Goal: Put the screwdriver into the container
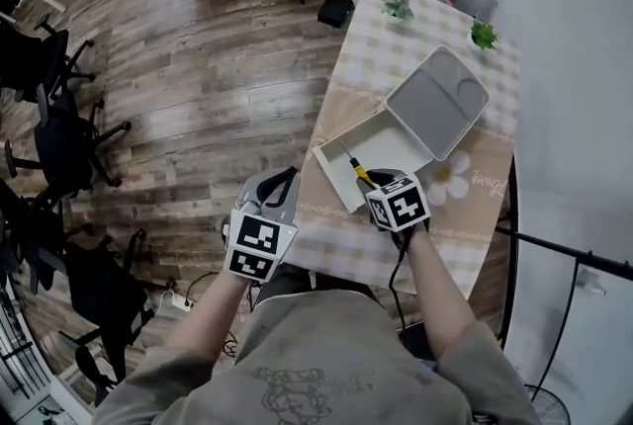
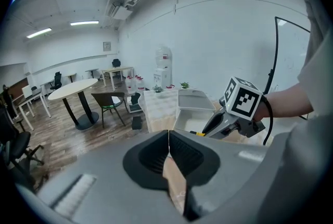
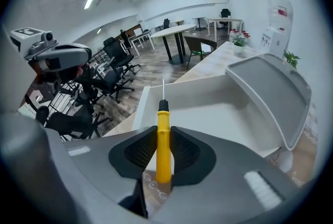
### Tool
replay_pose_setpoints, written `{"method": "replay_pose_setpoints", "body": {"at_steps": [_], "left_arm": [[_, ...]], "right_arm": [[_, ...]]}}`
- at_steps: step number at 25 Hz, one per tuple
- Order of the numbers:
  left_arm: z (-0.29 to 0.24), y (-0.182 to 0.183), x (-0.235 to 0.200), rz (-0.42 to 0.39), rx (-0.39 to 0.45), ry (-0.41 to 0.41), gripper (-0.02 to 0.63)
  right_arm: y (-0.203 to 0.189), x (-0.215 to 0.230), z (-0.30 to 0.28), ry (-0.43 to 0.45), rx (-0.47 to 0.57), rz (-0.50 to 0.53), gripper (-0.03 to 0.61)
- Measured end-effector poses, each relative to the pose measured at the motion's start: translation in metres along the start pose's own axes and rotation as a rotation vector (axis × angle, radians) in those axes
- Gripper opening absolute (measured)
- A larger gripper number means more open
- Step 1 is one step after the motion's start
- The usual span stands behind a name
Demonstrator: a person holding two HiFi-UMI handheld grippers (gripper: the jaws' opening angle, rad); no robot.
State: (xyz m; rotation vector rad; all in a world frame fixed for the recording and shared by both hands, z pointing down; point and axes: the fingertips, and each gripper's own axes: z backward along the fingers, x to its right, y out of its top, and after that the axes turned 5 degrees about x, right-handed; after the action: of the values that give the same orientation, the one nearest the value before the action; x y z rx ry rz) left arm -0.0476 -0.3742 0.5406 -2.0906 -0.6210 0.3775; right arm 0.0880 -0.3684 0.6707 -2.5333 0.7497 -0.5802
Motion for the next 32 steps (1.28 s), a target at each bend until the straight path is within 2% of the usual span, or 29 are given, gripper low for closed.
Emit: {"method": "replay_pose_setpoints", "body": {"at_steps": [4, 14, 18, 25, 32], "left_arm": [[-0.006, -0.015, -0.006, 0.022, -0.027, -0.002, 0.0], [-0.012, -0.026, -0.016, 0.046, -0.037, 0.008, 0.0], [-0.009, -0.027, -0.018, 0.044, -0.037, 0.014, 0.0], [0.002, -0.023, -0.018, 0.033, -0.027, 0.025, 0.0], [0.022, 0.008, -0.017, -0.007, 0.042, 0.032, 0.0]], "right_arm": [[-0.007, 0.008, -0.018, -0.02, -0.082, 0.049, 0.109], [-0.009, 0.01, -0.034, -0.061, -0.229, 0.275, 0.109], [-0.009, 0.007, -0.041, -0.053, -0.248, 0.281, 0.11], [0.002, 0.011, -0.021, -0.092, -0.167, 0.246, 0.119], [0.04, -0.004, 0.041, -0.115, 0.054, 0.179, 0.087]]}}
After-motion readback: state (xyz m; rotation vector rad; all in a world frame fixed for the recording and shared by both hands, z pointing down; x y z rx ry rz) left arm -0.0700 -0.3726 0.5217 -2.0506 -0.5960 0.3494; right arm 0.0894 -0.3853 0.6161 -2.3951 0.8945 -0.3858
